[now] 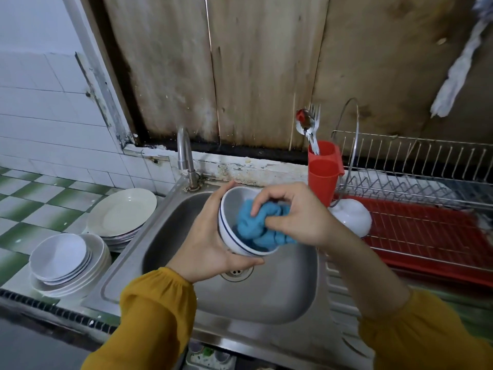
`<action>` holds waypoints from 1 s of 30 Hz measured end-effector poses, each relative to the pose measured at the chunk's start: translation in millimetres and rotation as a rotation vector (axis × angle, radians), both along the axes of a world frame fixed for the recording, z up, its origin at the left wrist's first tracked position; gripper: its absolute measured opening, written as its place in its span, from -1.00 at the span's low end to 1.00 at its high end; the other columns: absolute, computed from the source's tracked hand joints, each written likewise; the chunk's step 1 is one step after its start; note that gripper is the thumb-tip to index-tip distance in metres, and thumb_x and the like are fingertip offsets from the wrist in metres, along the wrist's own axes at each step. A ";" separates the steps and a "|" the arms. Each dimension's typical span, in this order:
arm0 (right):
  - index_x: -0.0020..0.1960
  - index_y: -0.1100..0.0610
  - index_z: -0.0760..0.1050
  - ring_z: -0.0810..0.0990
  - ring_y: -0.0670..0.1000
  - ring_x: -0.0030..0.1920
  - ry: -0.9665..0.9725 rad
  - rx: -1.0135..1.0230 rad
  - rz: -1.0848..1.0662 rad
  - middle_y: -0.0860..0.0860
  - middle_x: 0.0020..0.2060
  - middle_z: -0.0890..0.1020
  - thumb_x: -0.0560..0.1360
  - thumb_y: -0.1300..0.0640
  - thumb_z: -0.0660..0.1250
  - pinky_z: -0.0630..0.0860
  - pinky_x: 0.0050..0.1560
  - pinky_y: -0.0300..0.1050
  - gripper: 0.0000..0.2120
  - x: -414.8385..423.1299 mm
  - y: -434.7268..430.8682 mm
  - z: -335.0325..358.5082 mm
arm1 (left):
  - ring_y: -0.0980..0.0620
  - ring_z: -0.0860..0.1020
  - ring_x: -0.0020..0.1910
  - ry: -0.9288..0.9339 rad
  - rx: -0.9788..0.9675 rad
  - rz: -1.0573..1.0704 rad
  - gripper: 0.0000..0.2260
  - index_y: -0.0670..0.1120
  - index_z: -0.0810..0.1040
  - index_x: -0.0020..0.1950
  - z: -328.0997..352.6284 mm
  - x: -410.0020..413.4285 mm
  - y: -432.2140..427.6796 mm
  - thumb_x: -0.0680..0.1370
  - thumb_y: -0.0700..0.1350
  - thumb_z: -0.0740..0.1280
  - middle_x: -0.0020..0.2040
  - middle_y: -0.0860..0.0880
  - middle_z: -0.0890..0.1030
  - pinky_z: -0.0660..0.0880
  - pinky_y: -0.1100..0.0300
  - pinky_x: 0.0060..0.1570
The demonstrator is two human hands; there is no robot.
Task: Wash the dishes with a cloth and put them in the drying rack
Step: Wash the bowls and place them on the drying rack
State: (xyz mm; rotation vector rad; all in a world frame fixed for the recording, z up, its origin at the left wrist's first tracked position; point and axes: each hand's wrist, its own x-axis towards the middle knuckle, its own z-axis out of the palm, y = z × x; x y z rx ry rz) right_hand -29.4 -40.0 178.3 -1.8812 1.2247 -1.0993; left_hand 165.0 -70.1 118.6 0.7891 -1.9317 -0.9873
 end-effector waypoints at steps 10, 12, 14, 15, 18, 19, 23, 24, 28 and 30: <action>-0.31 -0.02 0.64 0.60 -0.17 -0.22 -0.162 0.140 0.180 -0.12 -0.31 0.65 0.18 0.45 0.25 0.49 -0.21 -0.32 -0.60 -44.7 30.4 -10.2 | -0.10 0.58 0.21 0.082 0.325 -0.181 0.11 -0.13 0.32 0.44 -4.3 -34.1 7.8 0.00 0.14 0.69 0.23 -0.14 0.58 0.55 0.04 0.15; -0.37 0.00 0.64 0.59 -0.17 -0.25 -0.322 0.120 0.012 -0.11 -0.35 0.64 0.11 0.42 0.21 0.47 -0.27 -0.33 -0.62 -67.3 37.9 -12.3 | -0.13 0.61 0.16 0.119 0.449 -0.147 0.10 -0.18 0.40 0.37 -14.8 -51.2 10.4 -0.07 0.17 0.69 0.19 -0.18 0.62 0.57 0.08 0.10; -0.25 -0.07 0.70 0.62 -0.17 -0.05 -0.337 -0.003 -0.159 -0.13 -0.16 0.69 0.13 0.41 0.19 0.51 -0.12 -0.34 -0.52 -92.2 49.1 -14.1 | -0.17 0.62 0.13 0.205 0.702 -0.099 0.06 -0.22 0.47 0.29 -23.4 -70.3 15.1 -0.12 0.15 0.71 0.16 -0.24 0.63 0.59 0.00 0.09; -0.11 -0.13 0.71 0.59 -0.15 0.13 -0.245 -0.064 -0.214 -0.13 0.03 0.68 0.20 0.43 0.19 0.51 0.05 -0.33 -0.43 -101.7 54.1 -14.1 | -0.18 0.62 0.12 0.230 0.859 -0.085 0.02 -0.23 0.50 0.26 -25.4 -78.1 17.4 -0.10 0.14 0.71 0.14 -0.24 0.64 0.59 -0.04 0.11; 0.05 -0.16 0.66 0.45 -0.11 0.33 -0.061 -0.110 -0.339 -0.08 0.28 0.52 0.39 0.60 0.12 0.41 0.26 -0.36 -0.29 -129.2 71.0 -20.3 | -0.19 0.60 0.17 0.199 1.220 -0.100 -0.23 -0.19 0.54 0.26 -25.7 -103.1 28.5 0.17 0.14 0.64 0.14 -0.22 0.65 0.60 -0.08 0.01; 0.01 -0.15 0.65 0.45 -0.10 0.31 -0.053 -0.118 -0.395 -0.04 0.26 0.52 0.41 0.60 0.11 0.40 0.23 -0.40 -0.31 -134.8 78.3 -23.0 | -0.20 0.60 0.17 0.209 1.280 -0.102 -0.31 -0.17 0.55 0.26 -25.7 -112.4 31.9 0.25 0.15 0.59 0.14 -0.21 0.65 0.61 -0.08 -0.05; 0.01 -0.14 0.61 0.44 -0.08 0.26 0.075 -0.177 -0.503 0.06 0.21 0.46 0.40 0.33 0.18 0.36 0.19 -0.43 -0.56 -138.3 104.6 -40.8 | -0.24 0.62 0.13 0.263 1.456 -0.110 -0.32 -0.14 0.58 0.24 -19.6 -148.8 37.7 0.28 0.27 0.45 0.13 -0.23 0.65 0.58 -0.22 -0.05; 0.07 -0.11 0.60 0.40 -0.08 0.27 0.146 -0.187 -0.486 0.07 0.25 0.40 0.40 0.24 0.25 0.34 0.22 -0.43 -0.63 -136.6 110.8 -46.0 | -0.25 0.62 0.11 0.259 1.488 -0.128 -0.31 -0.16 0.58 0.24 -17.4 -156.9 38.1 0.29 0.30 0.44 0.14 -0.24 0.64 0.56 -0.24 -0.04; 0.44 -0.08 0.33 0.29 0.21 0.37 0.827 -0.240 -0.518 0.11 0.49 0.08 0.19 -0.29 0.51 0.40 0.29 0.08 -0.11 -132.7 126.9 -71.6 | -0.23 0.62 0.11 0.222 1.567 -0.210 -0.26 -0.20 0.59 0.22 -13.3 -185.4 39.7 0.29 0.36 0.39 0.15 -0.24 0.64 0.54 -0.22 -0.01; 0.49 -0.09 0.20 0.30 0.33 0.31 0.971 -0.220 -0.639 0.19 0.49 0.06 0.05 -0.36 0.55 0.47 0.17 0.29 0.11 -133.5 125.8 -83.2 | -0.24 0.58 0.19 0.219 1.574 -0.243 -0.24 -0.19 0.58 0.24 -12.5 -197.4 39.6 0.29 0.37 0.39 0.17 -0.24 0.63 0.52 -0.22 0.12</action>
